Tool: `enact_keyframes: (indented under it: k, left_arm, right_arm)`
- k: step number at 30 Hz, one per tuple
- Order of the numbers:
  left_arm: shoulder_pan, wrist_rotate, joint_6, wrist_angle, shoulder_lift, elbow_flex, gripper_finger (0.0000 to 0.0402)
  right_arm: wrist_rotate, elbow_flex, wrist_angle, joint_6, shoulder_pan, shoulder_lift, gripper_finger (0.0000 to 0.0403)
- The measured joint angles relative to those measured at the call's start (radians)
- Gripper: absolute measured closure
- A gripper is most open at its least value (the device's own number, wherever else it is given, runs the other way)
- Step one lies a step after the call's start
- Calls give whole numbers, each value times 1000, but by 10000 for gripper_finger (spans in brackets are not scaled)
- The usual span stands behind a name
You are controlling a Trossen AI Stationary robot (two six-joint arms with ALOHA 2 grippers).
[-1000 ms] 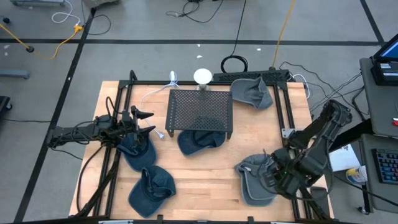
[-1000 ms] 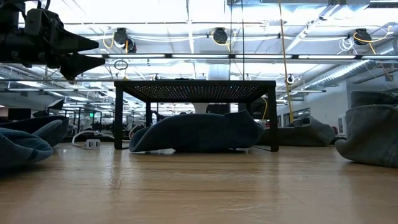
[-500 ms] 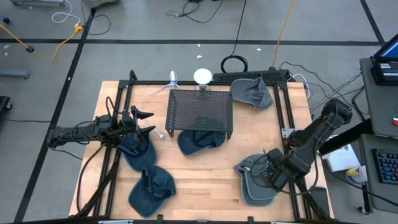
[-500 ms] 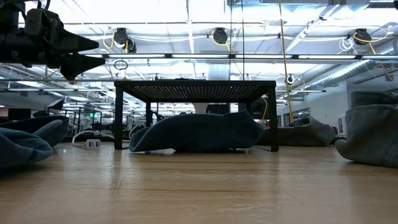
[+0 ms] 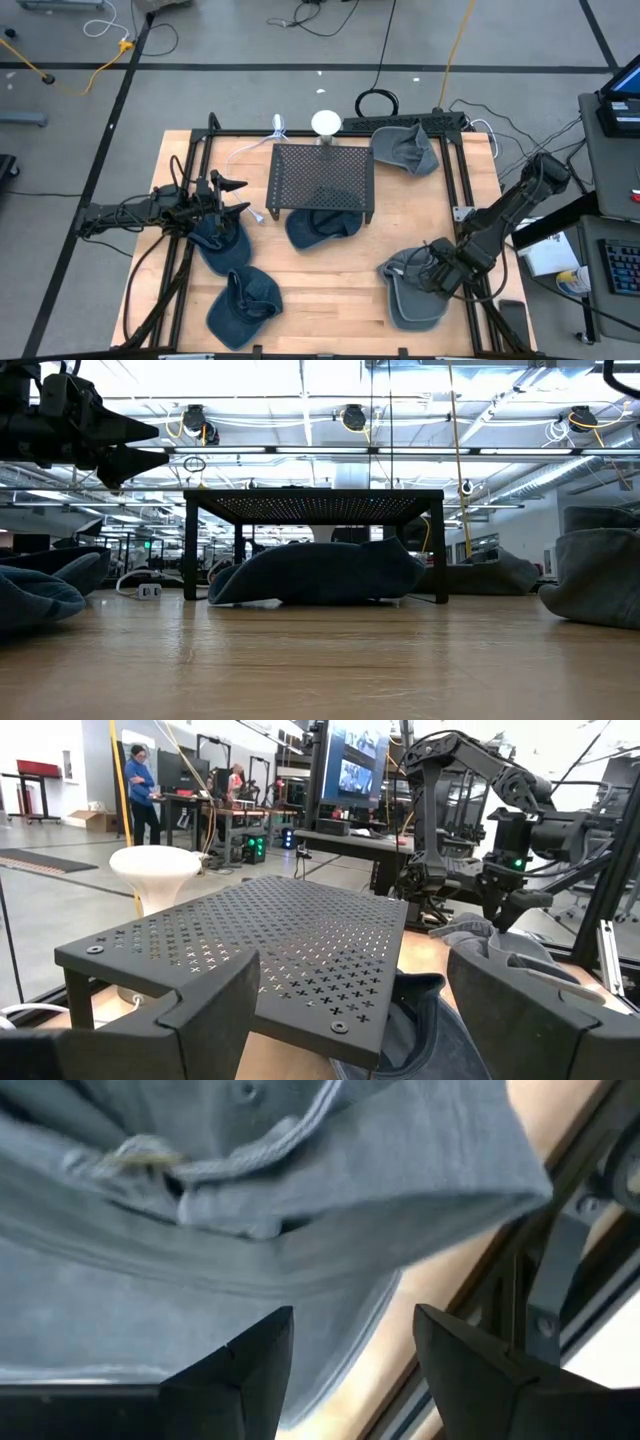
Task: Pick & Place hat
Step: Put the bottom gray cap on the shelf
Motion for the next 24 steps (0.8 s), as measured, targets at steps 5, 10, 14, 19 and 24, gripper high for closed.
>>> enact_keyframes:
  k: [5, 10, 14, 19, 24]
  left_arm:
    - [0, 0, 0, 0, 0, 0, 73]
    - [0, 0, 0, 0, 0, 0, 73]
    - [0, 0, 0, 0, 0, 0, 73]
    - [0, 0, 0, 0, 0, 0, 73]
    - [0, 0, 0, 0, 0, 0, 73]
  right_arm:
    - [-4, -61, 57, 26, 0, -27, 202]
    - [2, -101, 136, 28, 0, -59, 202]
    - [0, -132, 201, 26, 0, -77, 212]
    - [-3, -165, 280, 26, 0, -90, 262]
    - [-28, -165, 285, 44, 0, -108, 335]
